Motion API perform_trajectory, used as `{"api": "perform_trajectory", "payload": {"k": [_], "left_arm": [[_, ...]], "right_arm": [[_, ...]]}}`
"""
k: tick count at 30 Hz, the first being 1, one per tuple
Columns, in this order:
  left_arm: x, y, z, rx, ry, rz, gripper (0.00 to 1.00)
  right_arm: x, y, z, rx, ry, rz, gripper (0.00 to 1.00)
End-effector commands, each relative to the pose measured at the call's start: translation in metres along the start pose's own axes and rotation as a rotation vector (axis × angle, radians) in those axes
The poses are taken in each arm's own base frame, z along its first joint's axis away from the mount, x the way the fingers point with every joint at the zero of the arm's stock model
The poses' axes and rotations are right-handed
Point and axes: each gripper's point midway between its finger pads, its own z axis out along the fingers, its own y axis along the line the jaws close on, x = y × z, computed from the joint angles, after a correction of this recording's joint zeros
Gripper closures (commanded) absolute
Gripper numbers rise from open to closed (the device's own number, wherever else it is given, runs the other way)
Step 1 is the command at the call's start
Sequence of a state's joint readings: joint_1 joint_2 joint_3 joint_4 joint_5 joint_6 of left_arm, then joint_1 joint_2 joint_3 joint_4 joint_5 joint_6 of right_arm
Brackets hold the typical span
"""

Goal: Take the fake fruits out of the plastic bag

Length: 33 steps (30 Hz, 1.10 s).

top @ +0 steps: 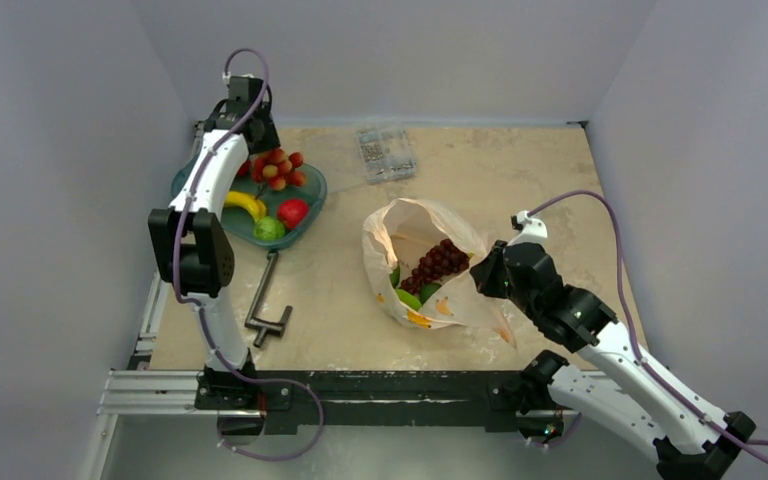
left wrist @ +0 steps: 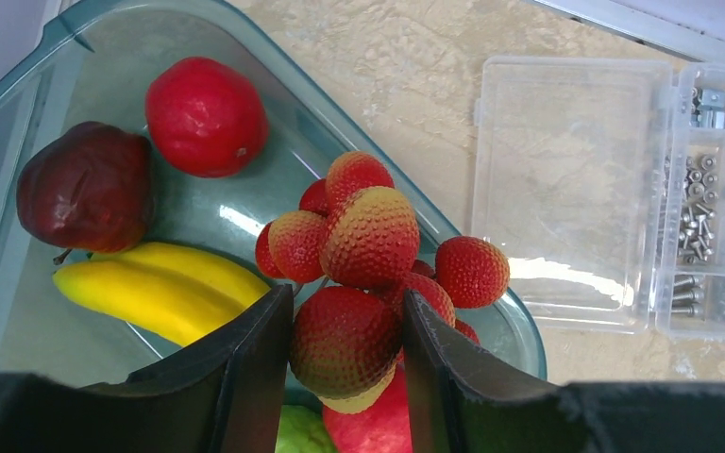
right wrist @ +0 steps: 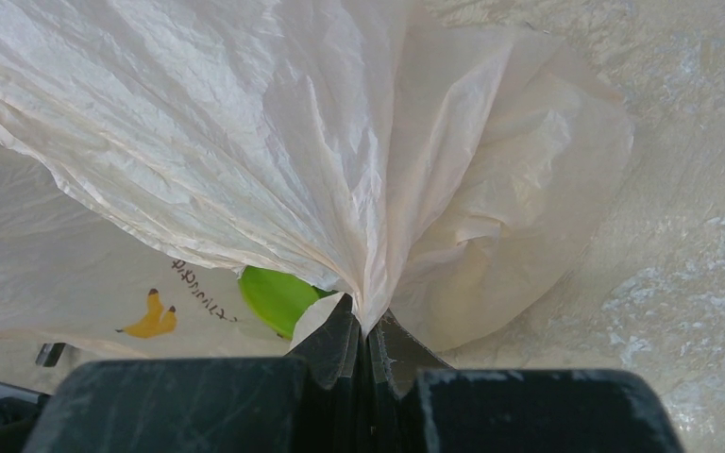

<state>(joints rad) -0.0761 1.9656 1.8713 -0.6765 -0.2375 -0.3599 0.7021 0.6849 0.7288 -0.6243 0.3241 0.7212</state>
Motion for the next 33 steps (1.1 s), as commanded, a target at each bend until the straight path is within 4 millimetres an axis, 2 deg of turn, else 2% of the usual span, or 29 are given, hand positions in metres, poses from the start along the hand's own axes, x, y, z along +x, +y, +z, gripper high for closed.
{"api": "perform_trajectory", "payload": {"k": [1, 4, 7, 10, 13, 17, 18, 20, 21, 22, 23, 27, 29, 33], "left_arm": [[-0.014, 0.014, -0.008, 0.014, -0.031, -0.068, 0.70], [-0.015, 0.018, -0.017, 0.033, -0.036, -0.084, 0.46], [-0.018, 0.022, -0.029, 0.042, -0.051, -0.078, 0.32], [-0.021, 0.023, -0.047, 0.076, -0.066, -0.081, 0.26], [-0.022, 0.015, -0.069, 0.155, -0.087, -0.100, 0.25], [-0.006, -0.014, -0.107, 0.367, -0.066, -0.151, 0.25], [0.011, -0.026, -0.114, 0.461, -0.025, -0.167, 0.26], [0.031, -0.046, -0.138, 0.622, 0.002, -0.200, 0.27], [0.044, -0.052, -0.147, 0.681, 0.021, -0.213, 0.27], [0.053, -0.058, -0.164, 0.731, 0.018, -0.206, 0.27], [0.069, -0.062, -0.169, 0.756, 0.051, -0.197, 0.27], [0.125, -0.078, -0.214, 0.863, 0.119, -0.105, 0.27], [0.154, -0.081, -0.230, 0.892, 0.161, -0.044, 0.27], [0.193, -0.081, -0.267, 1.012, 0.207, 0.017, 0.27]], "right_arm": [[-0.017, 0.009, -0.006, -0.022, -0.048, 0.009, 1.00], [-0.015, 0.010, -0.006, -0.028, -0.039, 0.017, 1.00], [-0.015, 0.010, -0.005, -0.034, -0.045, 0.016, 1.00], [-0.015, 0.012, -0.005, -0.040, -0.043, 0.015, 1.00], [-0.015, 0.012, -0.005, -0.039, -0.040, 0.015, 1.00], [-0.015, 0.013, -0.003, -0.048, -0.046, 0.005, 1.00], [-0.014, 0.014, -0.003, -0.053, -0.043, 0.002, 1.00], [-0.015, 0.017, -0.004, -0.065, -0.041, -0.008, 1.00], [-0.016, 0.018, -0.003, -0.069, -0.042, -0.015, 1.00], [-0.017, 0.018, -0.003, -0.071, -0.046, -0.023, 1.00], [-0.018, 0.019, -0.003, -0.073, -0.051, -0.031, 1.00], [-0.027, 0.025, -0.004, -0.087, -0.067, -0.059, 1.00], [-0.033, 0.030, -0.004, -0.093, -0.074, -0.071, 1.00], [-0.050, 0.040, -0.005, -0.104, -0.106, -0.100, 1.00]]}}
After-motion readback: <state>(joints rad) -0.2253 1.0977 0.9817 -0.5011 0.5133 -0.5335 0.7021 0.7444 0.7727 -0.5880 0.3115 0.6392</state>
